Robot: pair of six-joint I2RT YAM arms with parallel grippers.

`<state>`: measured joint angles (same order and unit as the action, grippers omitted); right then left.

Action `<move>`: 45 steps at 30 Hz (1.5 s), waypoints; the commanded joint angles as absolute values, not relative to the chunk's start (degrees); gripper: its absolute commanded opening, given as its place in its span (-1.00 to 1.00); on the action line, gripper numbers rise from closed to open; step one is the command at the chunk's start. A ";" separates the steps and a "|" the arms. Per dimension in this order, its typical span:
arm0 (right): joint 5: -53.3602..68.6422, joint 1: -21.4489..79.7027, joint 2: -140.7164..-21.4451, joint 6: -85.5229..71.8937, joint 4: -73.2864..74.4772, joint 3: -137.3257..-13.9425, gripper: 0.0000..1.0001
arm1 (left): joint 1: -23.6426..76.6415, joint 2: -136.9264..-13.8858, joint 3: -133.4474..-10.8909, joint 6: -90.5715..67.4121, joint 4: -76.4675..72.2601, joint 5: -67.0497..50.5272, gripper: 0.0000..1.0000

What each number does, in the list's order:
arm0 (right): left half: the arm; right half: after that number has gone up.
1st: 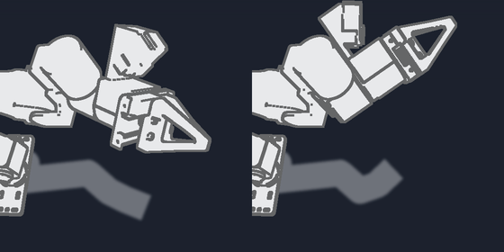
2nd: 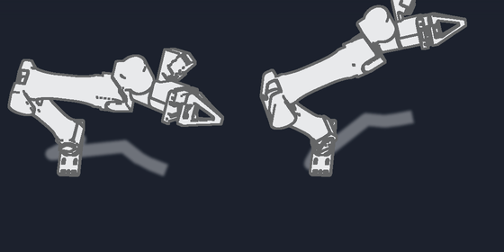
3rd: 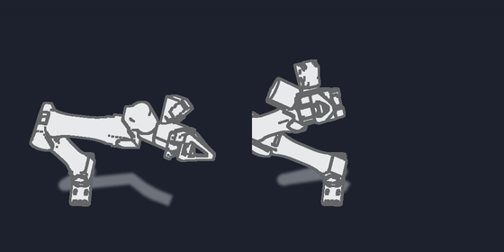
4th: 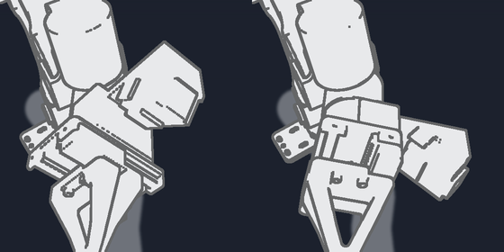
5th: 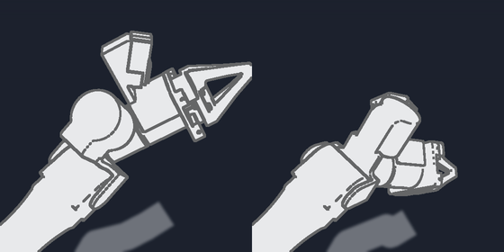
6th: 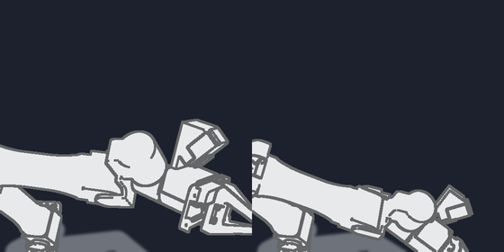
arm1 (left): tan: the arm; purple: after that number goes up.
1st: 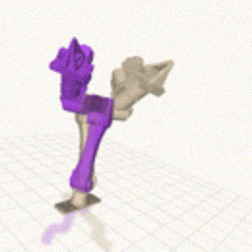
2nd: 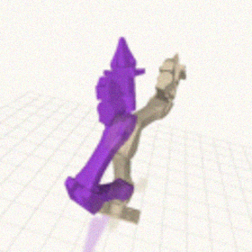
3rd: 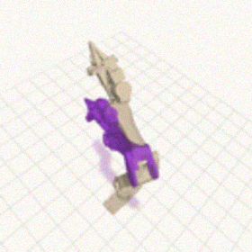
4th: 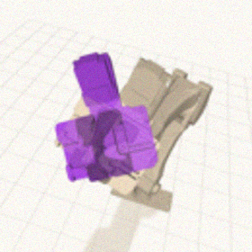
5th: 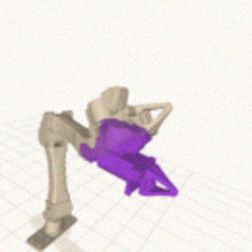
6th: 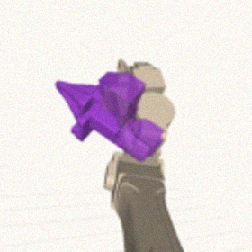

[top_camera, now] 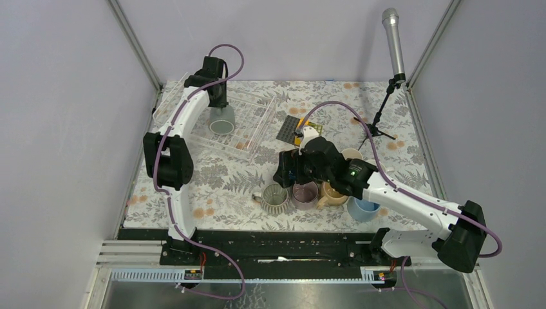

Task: Unload the cups from the dish rack
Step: Unload the cup from the dish rack, then place the cup at the corner of the board.

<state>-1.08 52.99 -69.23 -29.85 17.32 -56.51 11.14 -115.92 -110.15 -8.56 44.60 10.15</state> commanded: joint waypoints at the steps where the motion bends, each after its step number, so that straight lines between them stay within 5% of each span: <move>1: -3.02 51.18 -68.76 -27.33 14.80 -60.62 0.99 | 11.76 -110.42 -114.53 -6.56 42.12 10.57 -1.00; 26: 13.80 32.82 -78.37 -27.52 4.71 -70.03 0.99 | 16.85 -105.09 -121.39 -8.10 48.31 9.89 -1.00; 45: 26.50 24.29 -79.23 -20.06 2.77 -72.43 0.99 | 29.88 -97.60 -121.82 -10.44 54.39 7.47 -1.00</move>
